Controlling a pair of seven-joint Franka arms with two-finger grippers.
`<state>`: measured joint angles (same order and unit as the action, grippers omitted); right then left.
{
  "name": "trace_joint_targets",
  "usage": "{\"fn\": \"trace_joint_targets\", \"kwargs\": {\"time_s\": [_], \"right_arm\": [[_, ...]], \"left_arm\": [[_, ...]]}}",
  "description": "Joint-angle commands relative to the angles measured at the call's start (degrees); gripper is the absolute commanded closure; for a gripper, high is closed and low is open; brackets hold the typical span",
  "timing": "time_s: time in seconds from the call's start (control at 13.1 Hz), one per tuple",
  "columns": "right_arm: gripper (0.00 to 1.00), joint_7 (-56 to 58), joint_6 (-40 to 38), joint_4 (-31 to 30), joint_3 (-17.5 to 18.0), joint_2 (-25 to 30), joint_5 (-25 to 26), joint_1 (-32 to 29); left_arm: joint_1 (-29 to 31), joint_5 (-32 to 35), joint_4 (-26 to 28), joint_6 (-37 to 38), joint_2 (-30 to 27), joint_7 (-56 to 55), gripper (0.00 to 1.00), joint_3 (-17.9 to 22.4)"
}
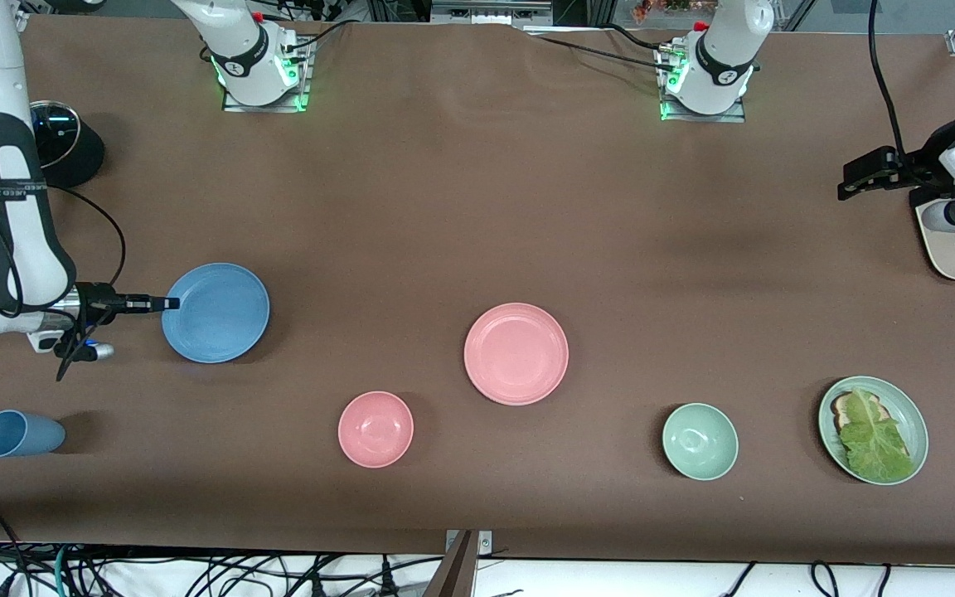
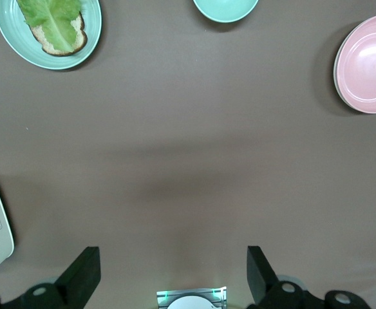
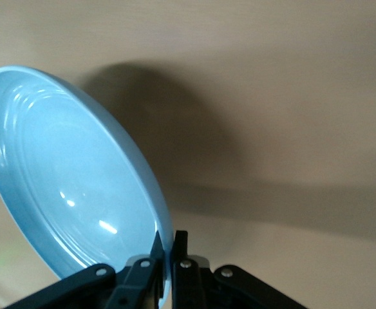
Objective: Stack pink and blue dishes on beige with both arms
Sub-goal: 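Close the right gripper on the blue plate rim, then carry the blue plate with the right gripper onto the pink plate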
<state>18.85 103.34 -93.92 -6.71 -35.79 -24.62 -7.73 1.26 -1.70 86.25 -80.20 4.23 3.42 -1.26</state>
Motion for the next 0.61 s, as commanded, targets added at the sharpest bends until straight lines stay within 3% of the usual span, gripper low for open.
{"fn": "trace_joint_targets", "kwargs": {"time_s": [0.0, 0.23, 0.53], "right_arm": [[1.0, -10.8, -2.9, -0.7, 0.4, 5.5, -1.0, 4.2], [1.0, -23.6, -2.7, -0.1, 3.3, 7.9, -1.1, 9.0], [1.0, -39.9, 1.5, 4.4, 10.4, 6.7, -1.1, 13.2]], "left_arm": [[-0.2, 0.1, 0.6, -0.4, -0.2, -0.3, 0.0, -0.1], [-0.2, -0.1, 0.5, -0.4, -0.1, -0.3, 0.0, -0.1], [-0.2, -0.2, 0.5, -0.5, 0.0, -0.3, 0.0, -0.1]]}}
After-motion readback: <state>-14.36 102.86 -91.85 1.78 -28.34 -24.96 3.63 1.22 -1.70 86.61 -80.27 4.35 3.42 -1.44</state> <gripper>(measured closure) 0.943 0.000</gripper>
